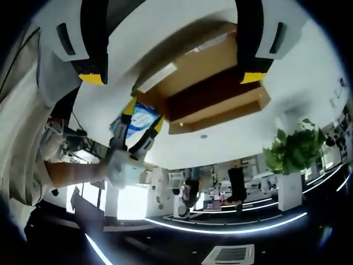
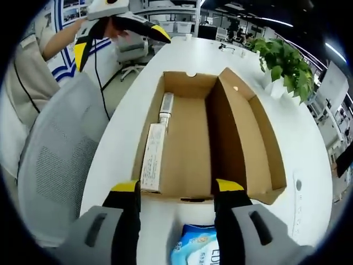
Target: Operate the shoe box by opening the lid, removing the specified soft item, and placing it in the target area until the item is outside and the box remains undamaged.
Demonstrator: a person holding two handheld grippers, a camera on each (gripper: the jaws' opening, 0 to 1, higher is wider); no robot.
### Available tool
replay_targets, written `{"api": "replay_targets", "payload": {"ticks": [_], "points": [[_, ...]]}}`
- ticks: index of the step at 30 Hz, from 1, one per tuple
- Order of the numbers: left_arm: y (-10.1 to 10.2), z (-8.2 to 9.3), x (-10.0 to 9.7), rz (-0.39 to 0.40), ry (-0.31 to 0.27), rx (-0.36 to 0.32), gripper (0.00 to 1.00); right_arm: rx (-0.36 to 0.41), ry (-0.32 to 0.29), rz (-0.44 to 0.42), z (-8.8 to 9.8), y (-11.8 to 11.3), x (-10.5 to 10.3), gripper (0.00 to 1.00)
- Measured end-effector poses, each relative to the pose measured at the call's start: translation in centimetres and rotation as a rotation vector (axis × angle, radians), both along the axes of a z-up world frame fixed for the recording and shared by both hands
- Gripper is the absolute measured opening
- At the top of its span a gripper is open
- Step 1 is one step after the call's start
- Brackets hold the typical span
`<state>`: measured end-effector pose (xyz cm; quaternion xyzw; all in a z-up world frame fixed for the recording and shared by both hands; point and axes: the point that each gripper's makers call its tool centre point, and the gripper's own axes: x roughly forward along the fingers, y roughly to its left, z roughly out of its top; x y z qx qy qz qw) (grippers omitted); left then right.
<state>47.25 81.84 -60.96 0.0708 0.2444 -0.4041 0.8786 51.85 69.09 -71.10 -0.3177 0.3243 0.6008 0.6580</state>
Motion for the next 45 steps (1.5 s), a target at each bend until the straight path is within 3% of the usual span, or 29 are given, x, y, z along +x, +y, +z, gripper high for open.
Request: {"api": "replay_targets", "payload": {"ticks": [15,22,33,38,45], "points": [[0.2,0.0,-0.3,0.017,0.018,-0.013,1.00,-0.048,0.042,0.058,-2.5,1.8,-0.3,0.40],[0.4,-0.3,-0.3,0.026,0.027,-0.013,0.99,-0.031,0.093,0.054,-2.7,2.5,-1.0,0.38],[0.8,-0.8,-0.7,0.030,0.035,-0.007,0.99,-0.054,0.053,0.052,-2.6,2.4,0.1,0.39],[1.1,-0.9,-0.8,0.036,0.037,-0.006,0.99,-0.061,0.039,0.053,-2.5,2.3,0.4,0.35],[1.2,-1.0,-0.9,0.039,0.039,-0.005,0.99,-0.031,0.082,0.058,-2.2,3.1,-0.6,0.33]]}}
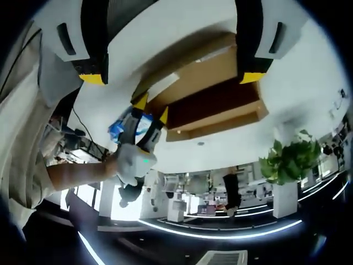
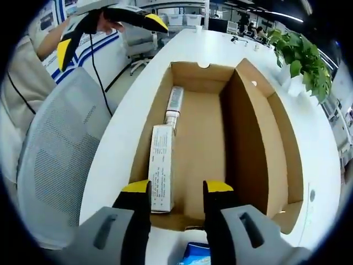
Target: Operate the shoe box by opening the lid, removing the specified soft item, and placing it in the target area until the item is outside and the box remains undamaged.
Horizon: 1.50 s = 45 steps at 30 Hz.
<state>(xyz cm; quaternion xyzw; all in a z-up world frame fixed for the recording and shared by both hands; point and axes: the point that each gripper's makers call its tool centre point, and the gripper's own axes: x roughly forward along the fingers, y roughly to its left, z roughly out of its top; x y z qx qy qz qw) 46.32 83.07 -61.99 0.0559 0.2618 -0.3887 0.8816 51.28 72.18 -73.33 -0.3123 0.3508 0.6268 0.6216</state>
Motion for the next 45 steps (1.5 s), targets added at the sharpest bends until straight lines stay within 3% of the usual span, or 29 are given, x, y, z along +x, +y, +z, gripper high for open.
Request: {"api": "replay_targets", "payload": {"ticks": [9,14,20,29,45], "points": [[0.3,-0.3,-0.3,0.008,0.006,0.007,0.99,-0.012,0.043,0.010,-0.7,0.0,-0.8,0.32],[0.5,-0.5,-0.3,0.016,0.009,0.008,0.99,-0.024,0.026,0.020,-1.2,0.0,-0.9,0.29],[0.5,-0.8,-0.3,0.018,0.013,0.012,0.98,-0.028,0.007,0.045,-1.3,0.3,-1.0,0.16],[0.6,-1.0,-0.3,0.017,0.015,0.020,0.98,-0.027,-0.005,0.055,-1.3,0.2,-1.4,0.15],[0.6,-1.2,-0.4,0.016,0.013,0.025,0.98,0.023,-0.041,0.016,0.8,0.7,-0.5,0.14]]}}
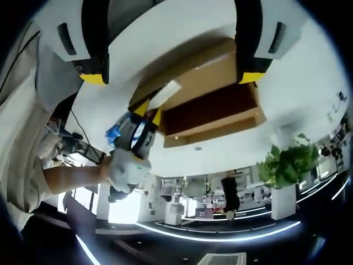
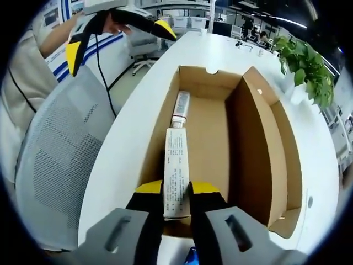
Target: Operate the shoe box by opening the lid, removing the specified soft item, and placing it in the target area until the item is outside and the box remains undamaged.
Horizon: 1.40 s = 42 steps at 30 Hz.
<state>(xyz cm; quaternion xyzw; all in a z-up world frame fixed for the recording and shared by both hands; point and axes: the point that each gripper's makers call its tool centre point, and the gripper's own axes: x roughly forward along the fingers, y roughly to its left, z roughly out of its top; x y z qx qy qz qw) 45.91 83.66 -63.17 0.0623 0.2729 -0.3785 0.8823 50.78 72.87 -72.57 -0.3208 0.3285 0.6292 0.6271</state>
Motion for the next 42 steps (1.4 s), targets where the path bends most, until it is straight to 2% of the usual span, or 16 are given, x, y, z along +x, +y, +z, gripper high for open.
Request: {"api": "replay_targets", "payload": {"ticks": [14,27,35,42], "points": [[0.2,0.1,0.1,0.003,-0.001,-0.002,0.98,0.047,-0.025,-0.053,2.8,-0.4,0.9,0.14],[0.0,0.0,0.5,-0.010,0.002,0.008,0.98,0.111,-0.052,-0.075,6.7,-1.1,1.3,0.14],[-0.3,-0.2,0.8,-0.019,0.003,0.010,0.98,0.135,-0.080,-0.076,9.1,-2.8,1.5,0.14],[-0.8,-0.3,0.9,-0.030,0.006,0.009,0.98,0.125,-0.087,-0.081,10.0,-5.1,1.4,0.14]]}}
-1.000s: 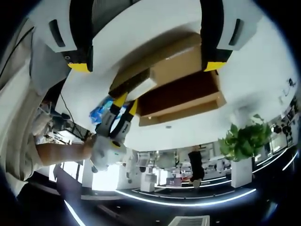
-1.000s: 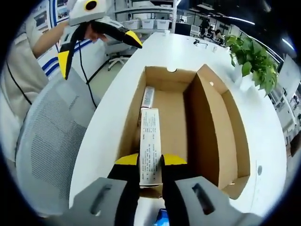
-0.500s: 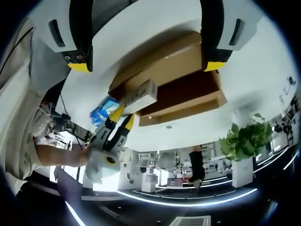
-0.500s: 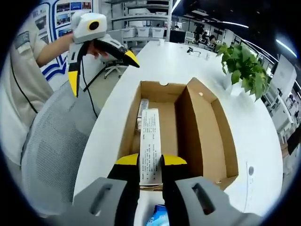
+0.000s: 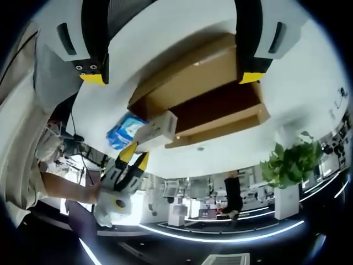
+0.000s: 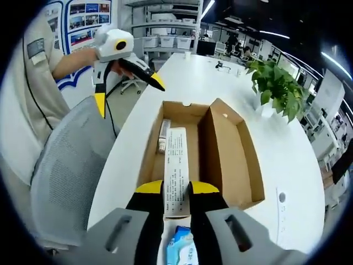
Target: Operate the shoe box by opening the lid, removing the specified soft item, and placing it in the target area until the item is outside and the box remains undamaged.
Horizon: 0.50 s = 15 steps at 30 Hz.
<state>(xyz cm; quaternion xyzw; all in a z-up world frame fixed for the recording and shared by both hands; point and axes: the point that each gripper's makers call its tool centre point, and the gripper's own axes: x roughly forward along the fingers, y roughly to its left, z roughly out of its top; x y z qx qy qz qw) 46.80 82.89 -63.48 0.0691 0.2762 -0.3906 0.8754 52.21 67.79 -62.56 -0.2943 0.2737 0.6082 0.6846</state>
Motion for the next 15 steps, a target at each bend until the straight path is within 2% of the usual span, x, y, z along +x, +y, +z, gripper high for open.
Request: {"api": "replay_targets", "payload": {"ticks": [15], "points": [[-0.7,0.0,0.2,-0.021,0.001,0.003,0.98,0.001,-0.019,-0.072,1.9,-5.6,0.7,0.14]]}}
